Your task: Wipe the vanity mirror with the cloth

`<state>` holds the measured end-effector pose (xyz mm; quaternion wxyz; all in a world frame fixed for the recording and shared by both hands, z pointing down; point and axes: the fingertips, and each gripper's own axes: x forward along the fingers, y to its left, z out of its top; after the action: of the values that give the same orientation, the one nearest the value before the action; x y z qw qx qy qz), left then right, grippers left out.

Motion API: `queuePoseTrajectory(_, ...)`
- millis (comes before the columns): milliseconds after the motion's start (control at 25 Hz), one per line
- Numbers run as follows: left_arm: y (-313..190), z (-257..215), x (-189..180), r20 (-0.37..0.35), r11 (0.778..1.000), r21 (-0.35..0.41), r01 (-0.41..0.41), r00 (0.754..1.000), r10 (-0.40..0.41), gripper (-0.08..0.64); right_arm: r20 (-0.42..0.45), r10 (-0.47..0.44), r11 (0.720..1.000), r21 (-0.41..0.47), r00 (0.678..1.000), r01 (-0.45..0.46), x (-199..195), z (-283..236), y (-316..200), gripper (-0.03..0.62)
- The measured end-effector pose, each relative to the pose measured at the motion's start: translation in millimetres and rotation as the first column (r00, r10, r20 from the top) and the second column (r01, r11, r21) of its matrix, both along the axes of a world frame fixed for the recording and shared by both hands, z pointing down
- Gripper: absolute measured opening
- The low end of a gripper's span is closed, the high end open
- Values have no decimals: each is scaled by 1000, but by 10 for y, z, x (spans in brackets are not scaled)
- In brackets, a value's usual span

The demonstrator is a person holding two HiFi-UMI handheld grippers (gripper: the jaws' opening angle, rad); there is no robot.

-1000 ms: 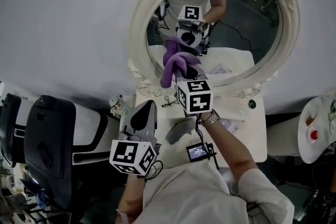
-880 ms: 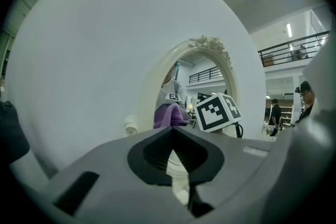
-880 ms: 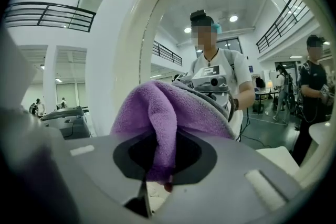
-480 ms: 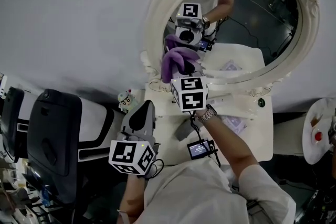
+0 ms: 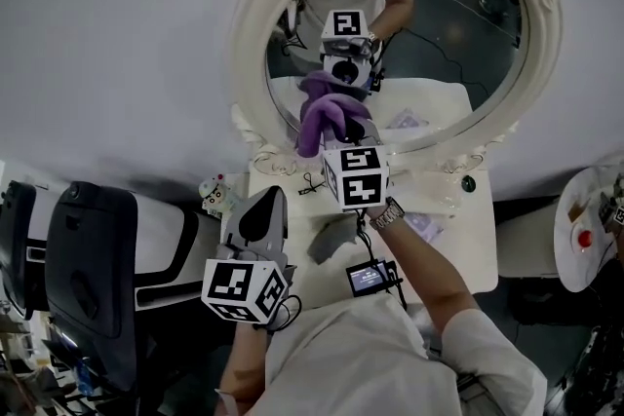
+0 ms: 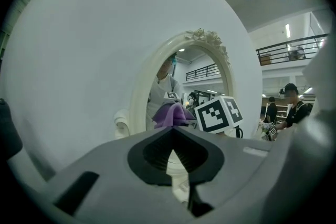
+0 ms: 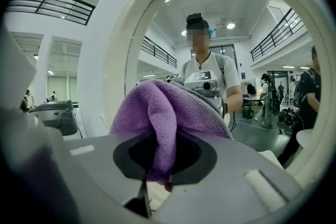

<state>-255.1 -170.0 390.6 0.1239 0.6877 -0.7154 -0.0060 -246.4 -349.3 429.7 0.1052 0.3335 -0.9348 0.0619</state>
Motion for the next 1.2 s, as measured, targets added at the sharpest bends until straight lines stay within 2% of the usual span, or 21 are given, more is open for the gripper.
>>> queuePoseTrajectory(160, -90, -22, 111, -7, 999, 4, -36, 999, 36, 2, -9, 31, 1000, 2, 999, -31, 201, -1, -84, 58)
queuePoseTrajectory(400, -414, -1, 658, -3, 995, 7, -99, 995, 100, 0, -13, 97, 995, 1, 995, -97, 901, 52, -420, 58)
queuePoseTrajectory(640, -608, -1, 1010, -8, 990, 11, -141, 990, 141, 0, -26, 162, 987, 1, 986, -162, 1460, 80, -687, 58)
queuePoseTrajectory(920, -737, -16, 1320, -13, 987, 15, -159, 987, 160, 0, -49, 219, 976, 2, 974, -219, 1992, 128, -937, 58)
queuePoseTrajectory(1200, -826, -28, 1553, -16, 987, 21, -162, 987, 162, 0, -62, 248, 968, -17, 967, -249, 2334, 205, -1109, 58)
